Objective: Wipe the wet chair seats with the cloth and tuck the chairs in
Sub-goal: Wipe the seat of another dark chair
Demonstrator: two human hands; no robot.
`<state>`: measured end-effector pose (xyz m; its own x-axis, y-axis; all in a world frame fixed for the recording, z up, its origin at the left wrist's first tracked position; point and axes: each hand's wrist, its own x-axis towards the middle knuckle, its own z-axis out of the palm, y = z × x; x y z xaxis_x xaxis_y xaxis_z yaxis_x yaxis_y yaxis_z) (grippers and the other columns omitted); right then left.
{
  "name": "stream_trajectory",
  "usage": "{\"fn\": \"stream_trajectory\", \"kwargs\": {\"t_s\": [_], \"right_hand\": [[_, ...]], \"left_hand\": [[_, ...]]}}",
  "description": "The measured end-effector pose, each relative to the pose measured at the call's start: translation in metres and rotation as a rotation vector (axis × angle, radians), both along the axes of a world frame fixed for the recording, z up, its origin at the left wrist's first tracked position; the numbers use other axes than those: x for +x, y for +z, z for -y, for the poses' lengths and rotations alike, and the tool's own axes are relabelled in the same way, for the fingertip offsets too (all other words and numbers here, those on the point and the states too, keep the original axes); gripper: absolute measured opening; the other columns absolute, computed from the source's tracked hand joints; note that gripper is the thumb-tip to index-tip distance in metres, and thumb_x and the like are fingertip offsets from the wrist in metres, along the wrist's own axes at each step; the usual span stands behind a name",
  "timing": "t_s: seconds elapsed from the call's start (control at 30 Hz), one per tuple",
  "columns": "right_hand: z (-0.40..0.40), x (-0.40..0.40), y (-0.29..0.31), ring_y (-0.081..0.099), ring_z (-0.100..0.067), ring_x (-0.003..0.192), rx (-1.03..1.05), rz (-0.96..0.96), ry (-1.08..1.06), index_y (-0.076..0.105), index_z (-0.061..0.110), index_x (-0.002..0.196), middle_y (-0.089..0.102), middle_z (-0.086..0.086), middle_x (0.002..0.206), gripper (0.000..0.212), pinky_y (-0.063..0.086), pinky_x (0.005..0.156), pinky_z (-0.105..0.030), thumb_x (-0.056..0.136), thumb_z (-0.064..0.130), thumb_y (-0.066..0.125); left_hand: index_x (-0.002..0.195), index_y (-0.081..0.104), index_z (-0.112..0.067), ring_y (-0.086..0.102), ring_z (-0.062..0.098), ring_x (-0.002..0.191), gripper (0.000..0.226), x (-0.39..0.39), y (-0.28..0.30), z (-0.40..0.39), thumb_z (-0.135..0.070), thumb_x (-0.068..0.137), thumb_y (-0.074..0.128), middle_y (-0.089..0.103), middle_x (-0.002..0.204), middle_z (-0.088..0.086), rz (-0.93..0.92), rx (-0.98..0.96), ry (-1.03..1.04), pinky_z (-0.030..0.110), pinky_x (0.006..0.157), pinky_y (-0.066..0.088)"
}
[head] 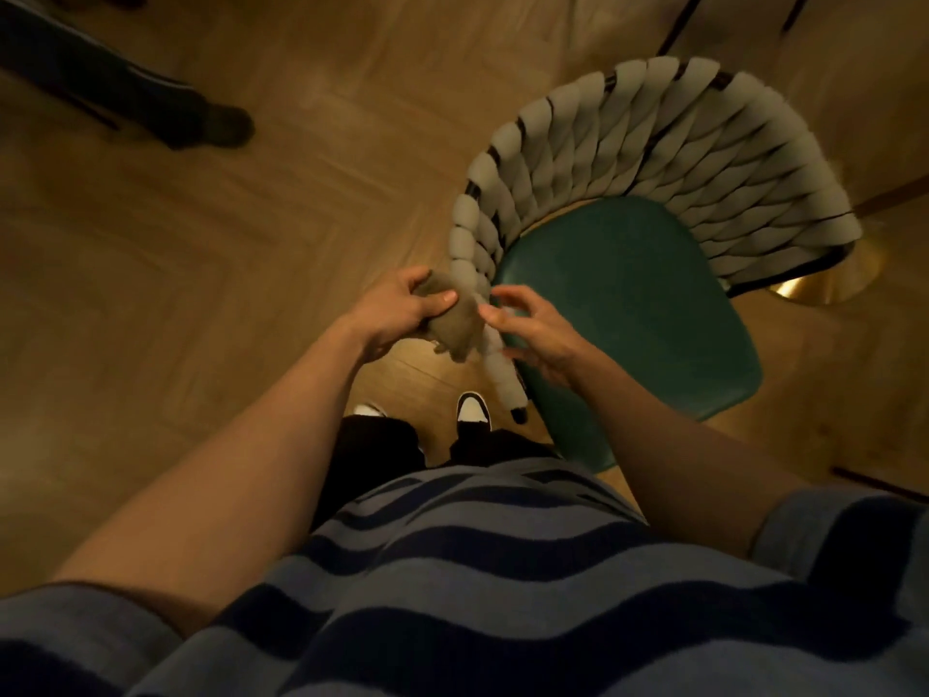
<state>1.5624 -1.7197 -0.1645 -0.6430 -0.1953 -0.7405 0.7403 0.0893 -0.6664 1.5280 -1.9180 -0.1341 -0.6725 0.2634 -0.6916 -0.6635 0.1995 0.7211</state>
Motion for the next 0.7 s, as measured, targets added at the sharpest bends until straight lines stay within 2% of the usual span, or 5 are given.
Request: {"fn": "stream_trajectory", "kwargs": {"t_s": [0.13,0.2,0.4,0.57,0.7], "right_hand": [[0.037,-0.055,0.001,0.063,-0.021,0.122,-0.135,-0.081,-0.06,0.056,0.023,0.129,0.062,-0.009,0.134,0.044,0.054,0.102,-0.038,0.09,0.027,0.077],[0.058,-0.082,0.003,0.068,-0.018,0.108,-0.172,-0.109,-0.075,0.057,0.02,0.121,0.068,-0.008,0.12,0.029,0.058,0.093,-0.031,0.096,0.011,0.069],[0.105,-0.159,0.011,0.071,-0.015,0.082,-0.138,-0.099,-0.292,0.062,-0.003,0.124,0.071,-0.01,0.099,0.028,0.061,0.075,-0.029,0.099,0.009,0.063],[0.137,-0.206,0.02,0.073,-0.01,0.074,-0.192,-0.085,-0.535,0.065,0.009,0.106,0.077,0.001,0.084,0.01,0.061,0.065,-0.027,0.099,0.003,0.061],[0.147,-0.233,0.028,0.072,-0.009,0.074,-0.252,-0.007,-0.662,0.063,0.011,0.107,0.071,-0.002,0.092,0.01,0.059,0.063,-0.023,0.101,0.005,0.059]], "left_hand": [[0.108,0.065,-0.011,0.068,0.014,0.083,0.016,-0.074,0.008,0.02,-0.009,0.093,0.062,0.071,0.094,0.004,-0.063,-0.014,-0.242,0.031,0.072,0.056],[0.109,0.067,-0.009,0.068,0.017,0.085,0.018,-0.112,0.006,0.031,-0.009,0.091,0.065,0.072,0.097,0.008,-0.084,-0.038,-0.303,0.033,0.074,0.056],[0.092,0.065,-0.007,0.065,0.013,0.072,0.006,-0.215,0.002,0.061,-0.008,0.088,0.068,0.067,0.08,0.005,-0.075,0.014,-0.19,0.028,0.066,0.056],[0.081,0.061,-0.011,0.063,0.008,0.06,0.013,-0.279,0.002,0.078,-0.005,0.092,0.061,0.066,0.067,-0.001,0.073,0.118,-0.074,0.022,0.057,0.053],[0.078,0.059,-0.011,0.059,0.007,0.054,0.015,-0.326,-0.002,0.076,-0.005,0.091,0.063,0.063,0.058,-0.005,-0.019,0.06,-0.229,0.022,0.053,0.049]]}}
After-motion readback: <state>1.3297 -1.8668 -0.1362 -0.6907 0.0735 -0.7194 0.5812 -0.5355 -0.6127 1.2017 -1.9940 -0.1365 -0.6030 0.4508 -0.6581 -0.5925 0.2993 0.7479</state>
